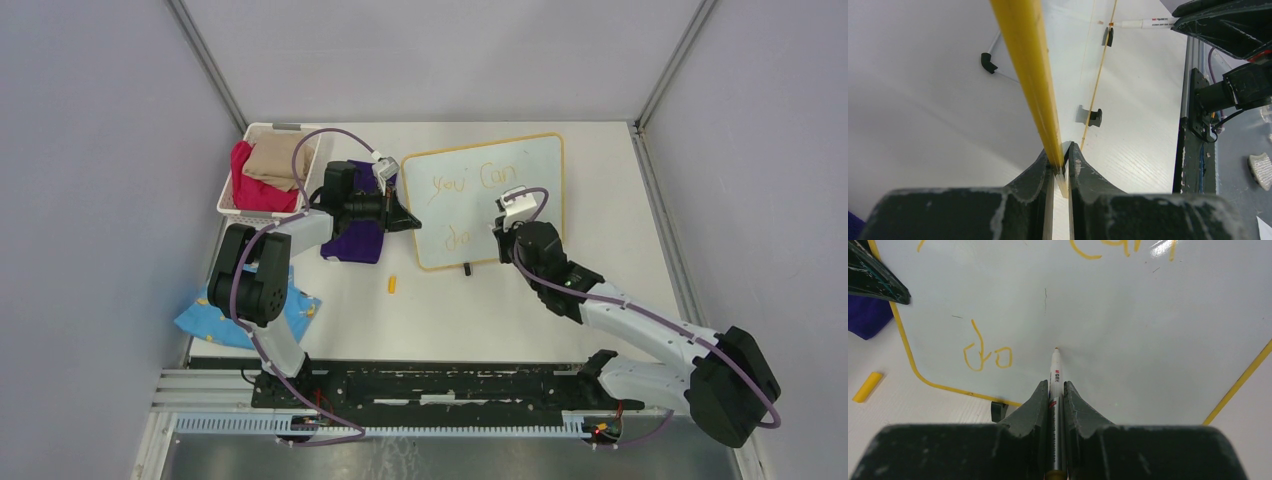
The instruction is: Write a sentence on the whiteboard
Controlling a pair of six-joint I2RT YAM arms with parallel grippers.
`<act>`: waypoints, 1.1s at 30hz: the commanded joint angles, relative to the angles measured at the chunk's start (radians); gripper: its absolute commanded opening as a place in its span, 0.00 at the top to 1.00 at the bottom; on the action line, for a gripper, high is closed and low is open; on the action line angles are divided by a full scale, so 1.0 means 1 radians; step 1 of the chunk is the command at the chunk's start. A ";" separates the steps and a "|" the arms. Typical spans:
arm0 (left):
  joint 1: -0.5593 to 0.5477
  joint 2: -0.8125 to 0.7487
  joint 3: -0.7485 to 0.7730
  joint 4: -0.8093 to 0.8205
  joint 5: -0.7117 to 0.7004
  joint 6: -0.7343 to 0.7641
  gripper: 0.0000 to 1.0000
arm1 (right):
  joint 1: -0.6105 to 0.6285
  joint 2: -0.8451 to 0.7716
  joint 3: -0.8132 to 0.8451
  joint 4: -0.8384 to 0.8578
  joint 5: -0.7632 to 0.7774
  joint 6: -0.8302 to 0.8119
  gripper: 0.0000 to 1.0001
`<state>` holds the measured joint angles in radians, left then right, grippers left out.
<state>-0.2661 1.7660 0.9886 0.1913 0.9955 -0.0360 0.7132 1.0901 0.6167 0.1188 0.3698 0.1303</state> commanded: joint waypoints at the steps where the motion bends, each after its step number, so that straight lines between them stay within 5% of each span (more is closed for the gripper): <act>1: -0.030 0.024 -0.005 -0.043 -0.140 0.123 0.98 | 0.002 0.030 0.051 0.038 0.011 -0.002 1.00; 33: -0.033 0.023 -0.005 -0.049 -0.146 0.127 0.98 | 0.006 -0.008 -0.067 0.006 0.001 0.031 1.00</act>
<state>-0.2672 1.7660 0.9886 0.1890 0.9897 -0.0357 0.7185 1.0996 0.5591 0.1184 0.3546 0.1532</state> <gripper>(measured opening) 0.174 0.177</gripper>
